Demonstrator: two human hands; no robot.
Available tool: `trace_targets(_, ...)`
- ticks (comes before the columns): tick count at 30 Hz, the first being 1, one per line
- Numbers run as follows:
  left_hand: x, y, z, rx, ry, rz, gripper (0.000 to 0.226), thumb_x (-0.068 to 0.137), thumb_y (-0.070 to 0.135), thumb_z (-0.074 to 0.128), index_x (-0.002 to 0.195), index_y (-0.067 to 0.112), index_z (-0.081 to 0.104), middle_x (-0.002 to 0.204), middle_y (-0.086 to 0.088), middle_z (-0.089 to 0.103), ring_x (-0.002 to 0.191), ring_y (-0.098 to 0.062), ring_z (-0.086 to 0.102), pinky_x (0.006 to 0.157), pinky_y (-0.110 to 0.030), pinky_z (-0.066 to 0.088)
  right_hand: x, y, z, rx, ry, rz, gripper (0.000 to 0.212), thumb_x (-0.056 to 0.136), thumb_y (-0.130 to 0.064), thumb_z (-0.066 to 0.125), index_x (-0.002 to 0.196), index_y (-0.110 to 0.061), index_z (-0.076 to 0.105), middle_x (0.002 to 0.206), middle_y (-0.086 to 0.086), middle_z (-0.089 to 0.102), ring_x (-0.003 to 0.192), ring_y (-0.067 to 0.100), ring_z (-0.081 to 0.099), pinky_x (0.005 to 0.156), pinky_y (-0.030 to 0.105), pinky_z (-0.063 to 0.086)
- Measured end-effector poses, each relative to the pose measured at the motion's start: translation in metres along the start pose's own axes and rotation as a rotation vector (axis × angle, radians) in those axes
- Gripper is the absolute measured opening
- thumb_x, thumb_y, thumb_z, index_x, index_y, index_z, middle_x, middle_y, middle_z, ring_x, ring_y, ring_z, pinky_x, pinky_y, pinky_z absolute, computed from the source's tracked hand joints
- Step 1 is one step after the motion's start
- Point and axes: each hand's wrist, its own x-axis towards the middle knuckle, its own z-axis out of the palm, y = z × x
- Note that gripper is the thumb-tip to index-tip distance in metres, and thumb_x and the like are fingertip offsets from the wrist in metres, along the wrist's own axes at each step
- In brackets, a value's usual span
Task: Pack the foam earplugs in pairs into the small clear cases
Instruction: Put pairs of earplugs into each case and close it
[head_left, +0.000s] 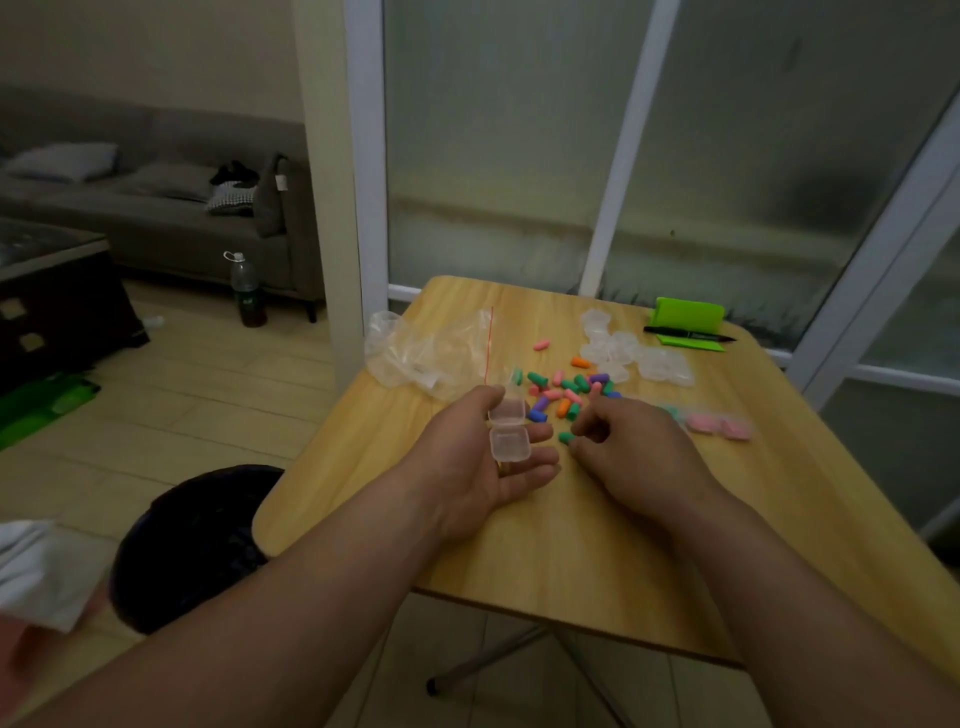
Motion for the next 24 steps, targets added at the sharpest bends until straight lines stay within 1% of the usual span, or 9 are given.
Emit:
trace_targets(3, 0.002, 0.000, 0.001, 0.027, 0.037, 0.003, 0.048, 0.109, 0.045, 0.042, 0.124, 0.006, 0.066, 0.101, -0.016, 0.073, 0.073, -0.023, 0.066, 0.058, -0.032, 0.061, 0.000, -0.001, 0.001, 0.019, 0.004, 0.006, 0.006, 0.094, -0.030, 0.075, 0.099, -0.031, 0.072, 0.100, -0.010, 0.069, 0.093, 0.009, 0.063, 0.079, 0.033, 0.054)
trace_targets(6, 0.004, -0.001, 0.000, 0.027, 0.045, -0.009, 0.053, 0.109, 0.047, 0.039, 0.127, 0.006, 0.066, 0.099, -0.014, 0.072, 0.074, -0.022, 0.065, 0.058, -0.030, 0.060, -0.001, 0.000, -0.002, 0.098, 0.018, 0.014, 0.004, 0.094, -0.027, 0.075, 0.097, -0.029, 0.072, 0.098, -0.010, 0.070, 0.091, 0.009, 0.063, 0.075, 0.030, 0.047)
trace_targets(11, 0.004, -0.005, 0.003, 0.005, -0.017, -0.023, 0.053, 0.108, 0.045, 0.038, 0.130, 0.007, 0.067, 0.094, -0.012, 0.068, 0.071, -0.021, 0.063, 0.066, -0.034, 0.056, -0.013, -0.011, -0.019, 0.338, 0.131, -0.107, 0.009, 0.091, -0.021, 0.078, 0.095, -0.027, 0.073, 0.087, -0.015, 0.070, 0.085, -0.001, 0.065, 0.066, 0.010, 0.043)
trace_targets(12, 0.004, -0.005, 0.004, -0.002, -0.036, -0.026, 0.051, 0.108, 0.045, 0.038, 0.130, 0.009, 0.067, 0.096, -0.012, 0.068, 0.073, -0.021, 0.063, 0.069, -0.034, 0.055, -0.018, -0.016, -0.021, 0.365, 0.132, -0.147, 0.010, 0.091, -0.020, 0.078, 0.096, -0.027, 0.073, 0.087, -0.016, 0.070, 0.084, -0.003, 0.064, 0.067, 0.009, 0.044)
trace_targets(15, 0.003, -0.007, 0.005, -0.007, -0.077, -0.031, 0.048, 0.107, 0.045, 0.038, 0.130, 0.015, 0.068, 0.112, -0.012, 0.076, 0.090, -0.023, 0.069, 0.078, -0.037, 0.057, -0.031, -0.029, -0.021, 0.327, 0.084, -0.246, 0.011, 0.091, -0.021, 0.077, 0.098, -0.029, 0.073, 0.088, -0.016, 0.068, 0.085, -0.001, 0.063, 0.069, 0.013, 0.047)
trace_targets(16, 0.004, -0.008, 0.006, -0.003, -0.078, -0.030, 0.048, 0.107, 0.045, 0.038, 0.130, 0.015, 0.068, 0.118, -0.013, 0.076, 0.099, -0.025, 0.071, 0.083, -0.039, 0.058, -0.033, -0.031, -0.020, 0.290, 0.069, -0.273, 0.011, 0.091, -0.021, 0.077, 0.097, -0.029, 0.072, 0.089, -0.015, 0.067, 0.085, 0.000, 0.062, 0.073, 0.018, 0.049)
trace_targets(19, 0.004, -0.008, 0.007, 0.011, -0.064, -0.031, 0.050, 0.107, 0.042, 0.039, 0.133, 0.010, 0.068, 0.129, -0.018, 0.071, 0.124, -0.033, 0.066, 0.105, -0.048, 0.051, -0.038, -0.033, -0.016, 0.200, 0.027, -0.332, 0.015, 0.088, -0.022, 0.078, 0.089, -0.034, 0.068, 0.094, -0.013, 0.059, 0.090, 0.005, 0.056, 0.078, 0.030, 0.049)
trace_targets(22, 0.007, -0.010, 0.007, 0.016, -0.055, -0.024, 0.055, 0.107, 0.045, 0.039, 0.136, 0.007, 0.065, 0.129, -0.025, 0.069, 0.114, -0.032, 0.062, 0.098, -0.046, 0.047, -0.039, -0.034, -0.015, 0.135, 0.000, -0.341, 0.014, 0.088, -0.025, 0.076, 0.090, -0.036, 0.067, 0.097, -0.014, 0.054, 0.092, 0.007, 0.053, 0.078, 0.031, 0.047)
trace_targets(24, 0.009, -0.010, 0.006, 0.025, -0.060, -0.021, 0.054, 0.107, 0.045, 0.039, 0.136, 0.008, 0.065, 0.124, -0.023, 0.071, 0.113, -0.033, 0.063, 0.099, -0.046, 0.047, -0.039, -0.035, -0.015, 0.110, 0.004, -0.337, 0.010, 0.089, -0.027, 0.074, 0.092, -0.034, 0.068, 0.098, -0.013, 0.053, 0.093, 0.007, 0.052, 0.076, 0.030, 0.046)
